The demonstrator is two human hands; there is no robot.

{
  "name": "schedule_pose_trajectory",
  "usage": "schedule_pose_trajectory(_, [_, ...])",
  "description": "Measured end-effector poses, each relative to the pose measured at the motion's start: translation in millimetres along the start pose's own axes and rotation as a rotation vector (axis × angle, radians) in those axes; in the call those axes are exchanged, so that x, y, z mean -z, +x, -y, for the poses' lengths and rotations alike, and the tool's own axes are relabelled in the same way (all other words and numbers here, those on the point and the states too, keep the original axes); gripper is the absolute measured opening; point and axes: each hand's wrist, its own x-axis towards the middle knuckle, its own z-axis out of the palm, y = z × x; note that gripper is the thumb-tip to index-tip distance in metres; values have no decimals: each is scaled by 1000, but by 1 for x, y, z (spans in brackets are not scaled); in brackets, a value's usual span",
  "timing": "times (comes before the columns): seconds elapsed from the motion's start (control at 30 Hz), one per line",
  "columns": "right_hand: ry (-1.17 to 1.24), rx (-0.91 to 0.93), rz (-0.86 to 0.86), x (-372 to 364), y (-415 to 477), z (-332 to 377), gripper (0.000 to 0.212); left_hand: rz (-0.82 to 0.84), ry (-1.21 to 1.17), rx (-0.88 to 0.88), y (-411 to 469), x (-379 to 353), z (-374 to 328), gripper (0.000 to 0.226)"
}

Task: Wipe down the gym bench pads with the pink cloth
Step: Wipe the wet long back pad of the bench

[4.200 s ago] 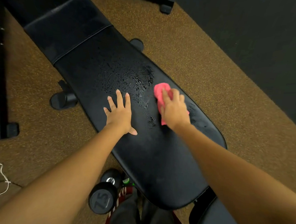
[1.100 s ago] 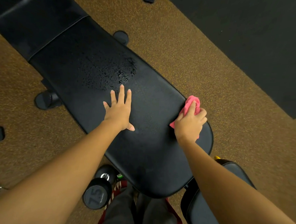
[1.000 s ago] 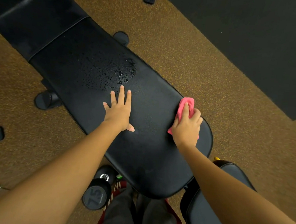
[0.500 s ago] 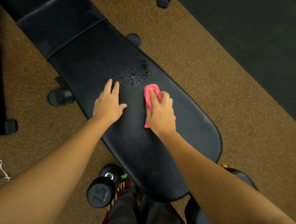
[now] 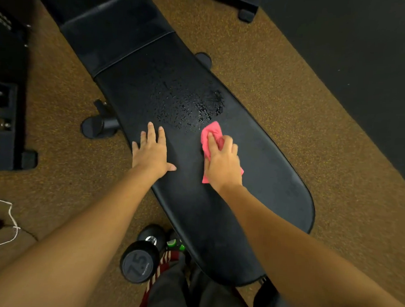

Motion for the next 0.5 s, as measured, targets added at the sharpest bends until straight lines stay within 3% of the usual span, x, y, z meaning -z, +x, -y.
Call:
schedule_pose_trajectory(0.13, [-19, -41, -7, 2, 6, 5, 59, -2, 18, 0, 0, -1, -1, 107])
schedule_pose_trajectory(0.37, [-82, 224, 81, -4, -3, 1, 60, -16, -4, -9, 0, -2, -1, 108])
schedule_pose_trajectory(0.5, [-56, 70, 20, 9, 17, -10, 58, 0, -66, -12, -2, -1, -1, 106])
